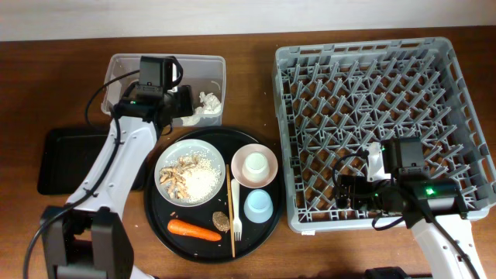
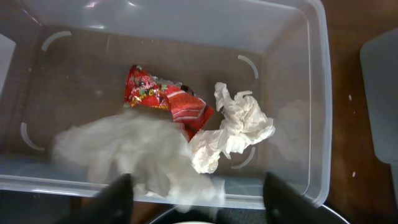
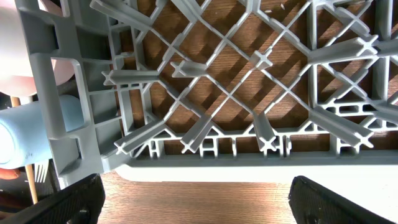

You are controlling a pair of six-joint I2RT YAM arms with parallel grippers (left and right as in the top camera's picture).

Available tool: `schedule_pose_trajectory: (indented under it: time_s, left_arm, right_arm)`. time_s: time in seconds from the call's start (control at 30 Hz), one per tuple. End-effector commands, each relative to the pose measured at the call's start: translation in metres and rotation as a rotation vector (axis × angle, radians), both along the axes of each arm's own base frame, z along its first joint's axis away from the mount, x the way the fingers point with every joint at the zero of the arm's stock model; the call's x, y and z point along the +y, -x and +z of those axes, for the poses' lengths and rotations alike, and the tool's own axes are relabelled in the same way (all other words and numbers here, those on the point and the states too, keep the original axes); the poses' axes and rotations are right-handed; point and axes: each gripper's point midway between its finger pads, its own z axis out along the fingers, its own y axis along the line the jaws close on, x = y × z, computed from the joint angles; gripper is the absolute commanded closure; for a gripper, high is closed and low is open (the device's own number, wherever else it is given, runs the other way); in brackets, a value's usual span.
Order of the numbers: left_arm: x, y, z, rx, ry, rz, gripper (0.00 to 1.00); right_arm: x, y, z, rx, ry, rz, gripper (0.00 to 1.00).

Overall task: Sort waste into correct bins and load items into the dishwasher rack
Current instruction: 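Carry the red wrapper to the clear bin and release it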

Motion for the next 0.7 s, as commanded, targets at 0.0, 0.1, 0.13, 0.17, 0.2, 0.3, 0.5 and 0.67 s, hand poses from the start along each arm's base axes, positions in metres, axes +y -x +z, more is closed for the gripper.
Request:
schedule_pose_trajectory:
  time_s: [0.0, 0.1, 0.13, 0.17, 0.2, 0.3, 0.5, 0.67]
  left_arm:
    - [0.006, 0.015, 0.015, 0.020, -0.019, 0.000, 0.01]
    - [0.020, 0.071, 0.019, 0.181, -0.043, 0.013, 0.01]
    - [0.025, 0.079, 0.021, 0.198, -0.042, 0.022, 0.01]
    - [0.024, 0.080, 0.025, 0.191, -0.026, 0.018, 0.01]
    - [0.021, 0.081, 0.027, 0.187, -0.007, 0.009, 0.01]
    - [0.019, 0.080, 0.028, 0.181, 0.004, 0.002, 0.01]
    - [0.017, 0.150, 0.004, 0.486, 0.023, -0.012, 0.01]
    - [0.045, 0.190, -0.003, 0.645, -0.093, 0.119, 0.01]
  right_arm:
    - [-0.002, -0.001, 0.003, -0.008, 0.010, 0.000, 0.02]
    - [-0.002, -0.001, 0.003, -0.011, 0.009, 0.000, 0.02]
    - [0.000, -0.002, 0.003, -0.012, -0.002, 0.004, 0.02]
    - [0.003, -0.001, 0.004, -0.011, -0.016, 0.009, 0.02]
    - [0.005, -0.001, 0.004, -0.010, -0.030, 0.013, 0.02]
    - [0.006, 0.001, 0.004, -0.001, -0.034, 0.014, 0.02]
    - [0.009, 0.007, 0.003, 0.025, -0.053, 0.020, 0.02]
    - [0.011, 0.014, 0.002, 0.054, -0.065, 0.018, 0.02]
